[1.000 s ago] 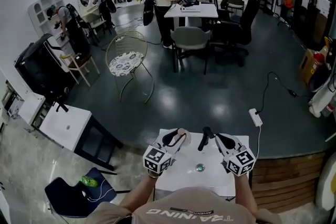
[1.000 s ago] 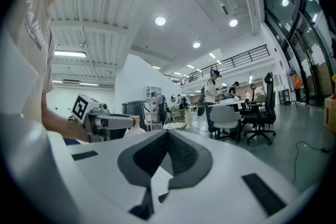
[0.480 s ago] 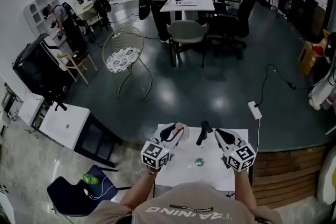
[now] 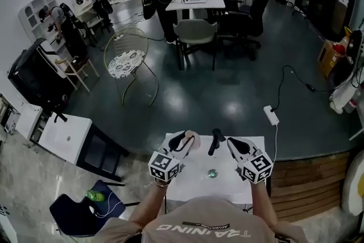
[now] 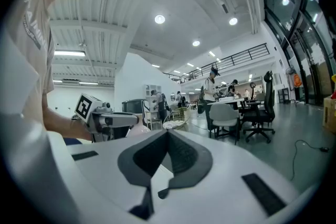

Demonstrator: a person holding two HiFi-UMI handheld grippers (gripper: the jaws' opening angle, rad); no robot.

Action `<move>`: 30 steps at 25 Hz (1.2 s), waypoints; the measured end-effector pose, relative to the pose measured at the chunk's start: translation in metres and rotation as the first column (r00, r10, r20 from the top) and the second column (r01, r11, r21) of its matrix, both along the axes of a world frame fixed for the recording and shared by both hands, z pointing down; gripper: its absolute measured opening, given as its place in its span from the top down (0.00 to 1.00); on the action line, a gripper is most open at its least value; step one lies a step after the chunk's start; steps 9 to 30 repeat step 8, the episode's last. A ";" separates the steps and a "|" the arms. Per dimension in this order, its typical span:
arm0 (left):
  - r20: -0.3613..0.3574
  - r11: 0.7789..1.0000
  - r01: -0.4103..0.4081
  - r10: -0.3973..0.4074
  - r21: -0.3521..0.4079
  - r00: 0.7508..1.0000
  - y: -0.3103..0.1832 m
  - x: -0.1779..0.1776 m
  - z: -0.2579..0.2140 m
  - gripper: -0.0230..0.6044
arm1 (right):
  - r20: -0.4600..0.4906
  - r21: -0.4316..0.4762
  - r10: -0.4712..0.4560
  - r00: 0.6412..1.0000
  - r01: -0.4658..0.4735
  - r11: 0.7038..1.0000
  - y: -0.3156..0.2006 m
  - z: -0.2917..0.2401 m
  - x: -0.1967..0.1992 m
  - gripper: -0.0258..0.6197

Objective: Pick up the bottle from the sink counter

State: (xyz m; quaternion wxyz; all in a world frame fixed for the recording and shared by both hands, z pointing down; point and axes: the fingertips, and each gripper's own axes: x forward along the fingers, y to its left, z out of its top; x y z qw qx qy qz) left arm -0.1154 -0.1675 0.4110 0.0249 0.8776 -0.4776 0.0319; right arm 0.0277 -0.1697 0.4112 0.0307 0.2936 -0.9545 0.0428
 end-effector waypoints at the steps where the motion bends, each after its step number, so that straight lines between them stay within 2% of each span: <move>1: -0.001 1.000 -0.004 0.004 0.002 1.000 0.000 0.000 -0.001 0.76 | -0.001 -0.009 0.001 1.000 -0.001 1.000 0.000 0.001 0.000 0.95; 8: 0.018 1.000 -0.017 0.017 0.022 1.000 -0.008 0.006 0.001 0.76 | 0.018 -0.002 0.007 1.000 -0.007 1.000 -0.013 0.001 0.002 0.95; 30: 0.018 1.000 -0.017 0.017 0.022 1.000 -0.008 0.006 0.001 0.76 | 0.018 -0.002 0.007 1.000 -0.007 1.000 -0.013 0.001 0.002 0.95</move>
